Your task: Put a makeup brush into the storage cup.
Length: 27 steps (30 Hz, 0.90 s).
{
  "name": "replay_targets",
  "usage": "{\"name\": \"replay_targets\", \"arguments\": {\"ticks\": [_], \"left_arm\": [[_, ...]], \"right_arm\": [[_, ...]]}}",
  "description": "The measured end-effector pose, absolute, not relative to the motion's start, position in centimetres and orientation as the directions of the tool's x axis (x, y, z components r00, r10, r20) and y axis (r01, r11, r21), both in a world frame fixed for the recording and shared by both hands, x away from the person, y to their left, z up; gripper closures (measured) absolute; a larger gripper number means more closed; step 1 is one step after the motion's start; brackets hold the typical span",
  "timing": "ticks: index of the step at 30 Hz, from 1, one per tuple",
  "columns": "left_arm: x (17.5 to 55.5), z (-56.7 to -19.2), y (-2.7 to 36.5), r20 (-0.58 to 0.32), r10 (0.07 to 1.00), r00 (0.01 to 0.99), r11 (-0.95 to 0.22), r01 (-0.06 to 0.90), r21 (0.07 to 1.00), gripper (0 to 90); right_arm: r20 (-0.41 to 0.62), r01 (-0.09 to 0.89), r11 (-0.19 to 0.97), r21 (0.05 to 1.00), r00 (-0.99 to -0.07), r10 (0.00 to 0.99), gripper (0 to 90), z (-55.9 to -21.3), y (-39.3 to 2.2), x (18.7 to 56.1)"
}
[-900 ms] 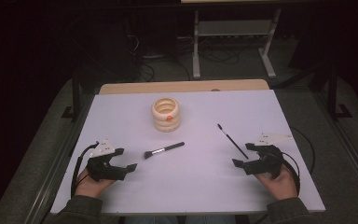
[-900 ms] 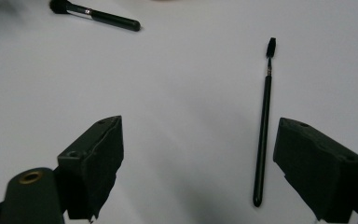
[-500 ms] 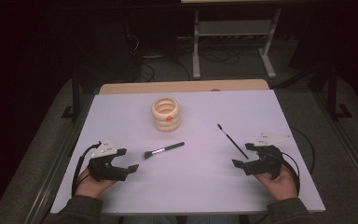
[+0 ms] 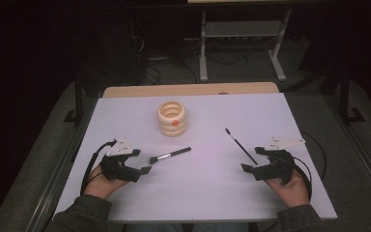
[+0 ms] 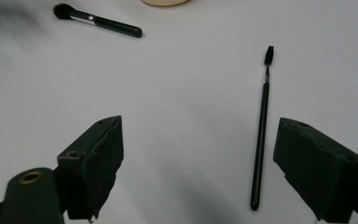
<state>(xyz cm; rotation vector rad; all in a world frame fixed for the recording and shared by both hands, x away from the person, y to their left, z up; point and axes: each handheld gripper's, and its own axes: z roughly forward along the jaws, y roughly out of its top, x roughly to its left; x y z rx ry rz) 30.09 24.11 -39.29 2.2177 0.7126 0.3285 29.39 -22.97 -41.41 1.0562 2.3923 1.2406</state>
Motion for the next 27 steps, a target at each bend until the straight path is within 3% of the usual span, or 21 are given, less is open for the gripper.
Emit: {"name": "replay_targets", "arguments": {"ticks": [19,27], "left_arm": [[35.3,-39.4,19.9,0.002,0.498,0.867,-0.649,0.371,0.664,36.8],[37.3,-40.7,17.7,-0.018,0.459,0.888,-0.711,0.38,0.591,46.1]], "right_arm": [[0.106,0.483,0.396,0.781,-0.727,0.679,15.3,-41.4,-22.8,29.5],[0.109,0.486,0.407,0.773,-0.734,0.67,15.3,-41.5,-22.6,29.6]]}}
